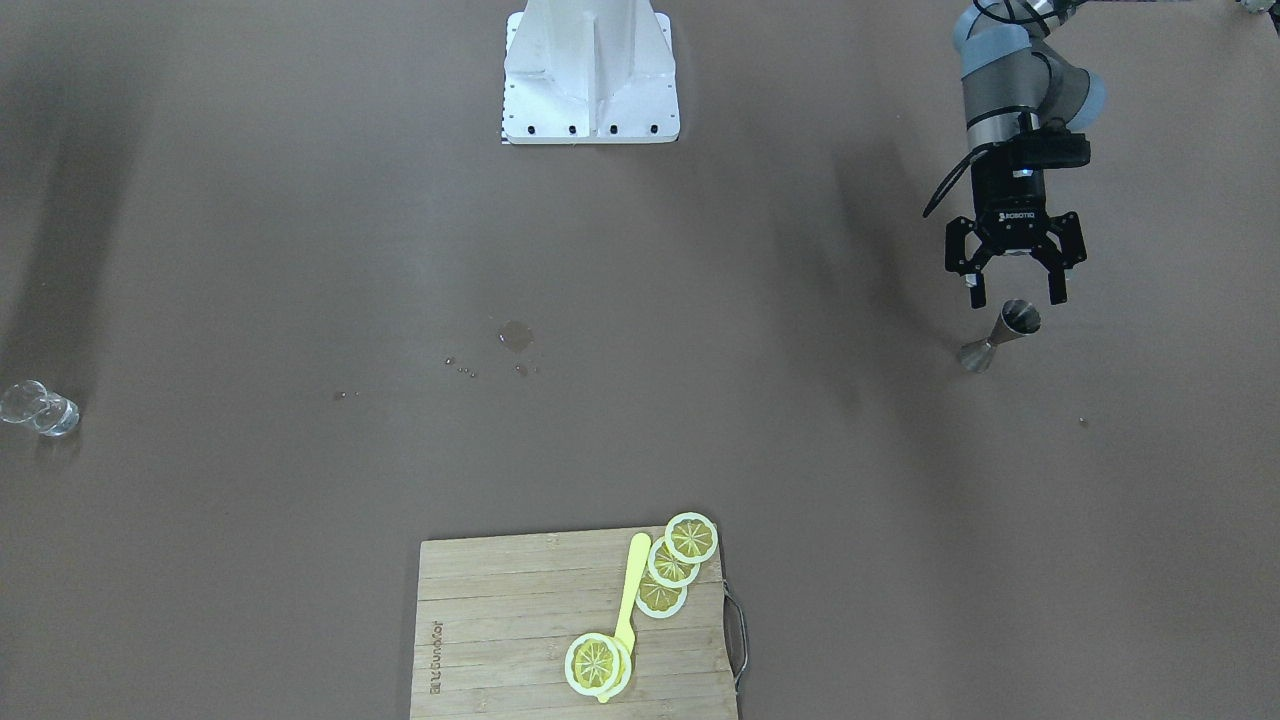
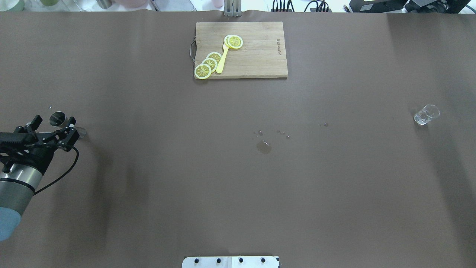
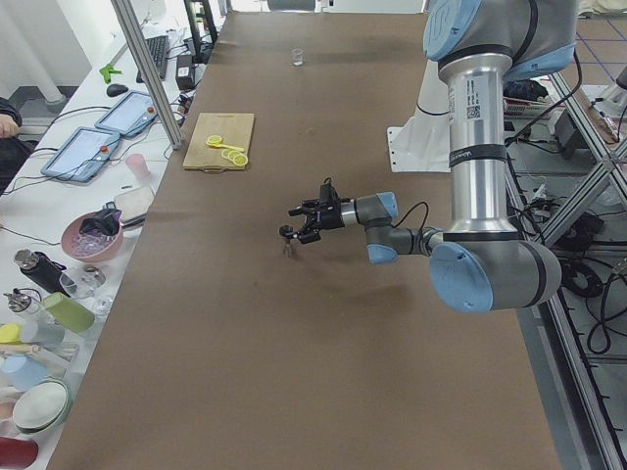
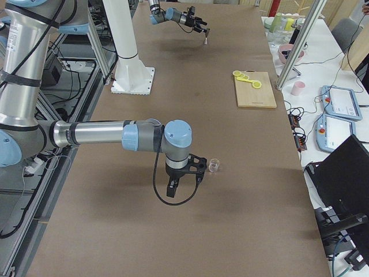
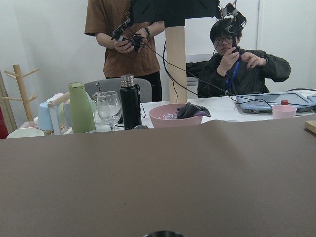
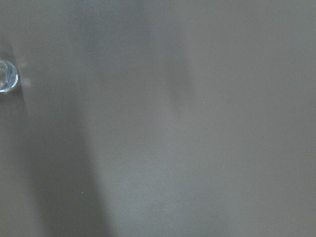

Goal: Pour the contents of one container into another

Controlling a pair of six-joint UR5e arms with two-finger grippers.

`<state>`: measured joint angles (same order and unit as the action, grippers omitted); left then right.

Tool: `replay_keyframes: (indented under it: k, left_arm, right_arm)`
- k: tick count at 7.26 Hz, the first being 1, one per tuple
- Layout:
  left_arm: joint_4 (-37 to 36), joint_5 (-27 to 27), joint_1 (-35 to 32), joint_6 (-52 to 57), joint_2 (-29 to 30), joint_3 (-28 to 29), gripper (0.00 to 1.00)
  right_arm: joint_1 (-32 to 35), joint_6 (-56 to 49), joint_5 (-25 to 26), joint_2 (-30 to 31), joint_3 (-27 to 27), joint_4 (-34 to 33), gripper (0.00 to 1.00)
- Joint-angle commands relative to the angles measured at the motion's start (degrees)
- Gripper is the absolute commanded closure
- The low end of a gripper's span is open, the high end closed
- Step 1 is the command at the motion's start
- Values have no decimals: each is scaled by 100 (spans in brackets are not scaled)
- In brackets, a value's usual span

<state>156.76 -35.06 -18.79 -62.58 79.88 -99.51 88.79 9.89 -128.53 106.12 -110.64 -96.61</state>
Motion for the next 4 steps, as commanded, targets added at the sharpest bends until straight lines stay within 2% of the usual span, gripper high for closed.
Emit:
replay_keyframes:
  k: [1, 2, 4]
  left_arm:
    - [-14, -735, -290, 550, -42, -531, 2]
    - [-40, -1157, -492, 702, -42, -795, 2]
    - [-172, -1922, -888, 1227, 1, -956, 2]
  right_arm:
    - [7, -39, -215, -30, 7, 37, 0]
    - [7, -57, -260, -30, 60, 37, 0]
    - [7, -336, -252, -47, 7, 46, 0]
